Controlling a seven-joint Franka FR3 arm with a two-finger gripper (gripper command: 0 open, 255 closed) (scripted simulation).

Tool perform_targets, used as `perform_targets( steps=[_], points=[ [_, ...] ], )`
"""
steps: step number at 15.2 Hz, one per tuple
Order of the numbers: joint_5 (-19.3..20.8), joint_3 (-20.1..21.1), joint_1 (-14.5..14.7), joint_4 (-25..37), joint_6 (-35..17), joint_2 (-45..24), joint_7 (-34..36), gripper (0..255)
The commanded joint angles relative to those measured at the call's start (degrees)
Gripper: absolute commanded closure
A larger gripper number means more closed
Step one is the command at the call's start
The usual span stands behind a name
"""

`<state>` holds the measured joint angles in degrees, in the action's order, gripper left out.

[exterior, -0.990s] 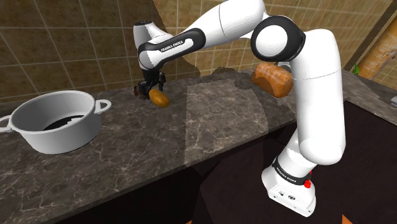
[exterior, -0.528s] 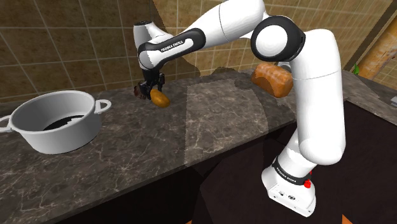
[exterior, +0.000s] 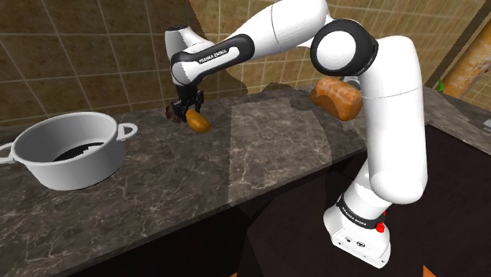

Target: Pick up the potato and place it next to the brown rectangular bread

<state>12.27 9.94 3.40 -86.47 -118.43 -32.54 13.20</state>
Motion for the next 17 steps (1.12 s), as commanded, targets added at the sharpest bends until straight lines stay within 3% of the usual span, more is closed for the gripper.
perform_targets(
  steps=[1,17],
  points=[
    [-0.14,0.08,0.01,0.47,0.93,0.43,-0.11,255],
    [-1.27,0.61,0.13,7.78,11.37,3.70,-1.64,255]
  ],
)
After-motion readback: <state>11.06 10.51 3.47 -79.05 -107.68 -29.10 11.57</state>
